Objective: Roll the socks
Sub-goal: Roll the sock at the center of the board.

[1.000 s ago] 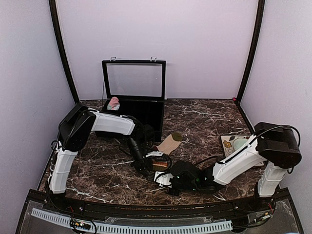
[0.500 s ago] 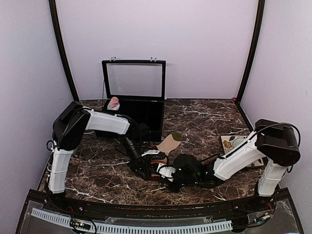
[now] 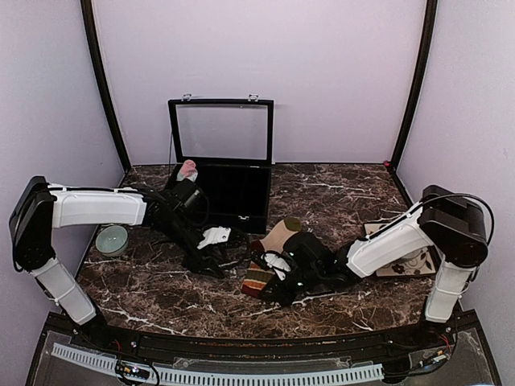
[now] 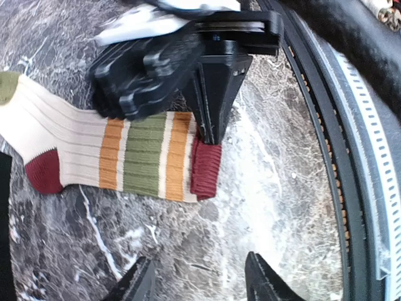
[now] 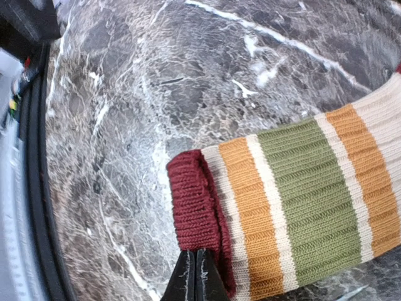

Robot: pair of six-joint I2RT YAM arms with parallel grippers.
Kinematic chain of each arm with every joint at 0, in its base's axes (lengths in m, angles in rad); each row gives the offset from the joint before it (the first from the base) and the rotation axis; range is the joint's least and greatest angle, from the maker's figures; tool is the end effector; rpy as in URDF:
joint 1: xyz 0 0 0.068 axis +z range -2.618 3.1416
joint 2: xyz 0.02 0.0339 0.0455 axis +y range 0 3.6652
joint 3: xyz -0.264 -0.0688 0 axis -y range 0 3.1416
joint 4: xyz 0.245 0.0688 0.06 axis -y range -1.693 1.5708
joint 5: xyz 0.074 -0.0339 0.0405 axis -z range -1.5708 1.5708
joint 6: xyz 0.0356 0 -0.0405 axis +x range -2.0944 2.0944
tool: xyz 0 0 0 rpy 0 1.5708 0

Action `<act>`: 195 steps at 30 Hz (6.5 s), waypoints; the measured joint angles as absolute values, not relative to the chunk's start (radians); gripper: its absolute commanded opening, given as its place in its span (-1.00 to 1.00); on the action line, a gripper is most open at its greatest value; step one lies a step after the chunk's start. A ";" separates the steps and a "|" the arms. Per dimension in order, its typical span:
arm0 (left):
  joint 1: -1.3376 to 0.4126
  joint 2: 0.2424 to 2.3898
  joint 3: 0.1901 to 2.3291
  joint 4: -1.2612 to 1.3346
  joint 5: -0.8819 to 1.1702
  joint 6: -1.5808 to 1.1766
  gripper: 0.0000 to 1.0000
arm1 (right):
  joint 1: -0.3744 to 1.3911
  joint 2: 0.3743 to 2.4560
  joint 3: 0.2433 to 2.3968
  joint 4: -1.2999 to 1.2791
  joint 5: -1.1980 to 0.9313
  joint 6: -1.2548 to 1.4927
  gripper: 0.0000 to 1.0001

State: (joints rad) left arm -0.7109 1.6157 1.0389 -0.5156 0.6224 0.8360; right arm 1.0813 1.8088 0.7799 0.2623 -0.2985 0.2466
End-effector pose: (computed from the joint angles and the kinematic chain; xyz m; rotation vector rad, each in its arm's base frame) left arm 0.2269 -0.2228 0.2025 1.9067 1.6692 -0.7725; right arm 0.1496 0.3031 0.1162 -1.1670 2.2350 0.9574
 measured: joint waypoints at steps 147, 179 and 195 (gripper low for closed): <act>-0.787 2.413 1.682 -1.136 1.028 0.658 -1.00 | 1.250 1.161 0.471 0.194 0.237 0.065 0.09; -0.768 2.438 1.699 -1.171 1.072 0.622 -1.00 | 1.234 1.708 0.629 0.439 -0.075 -0.255 -0.49; -0.764 2.420 1.666 -1.164 1.075 0.669 -0.43 | 1.213 1.769 0.612 0.528 -0.088 -0.245 -1.00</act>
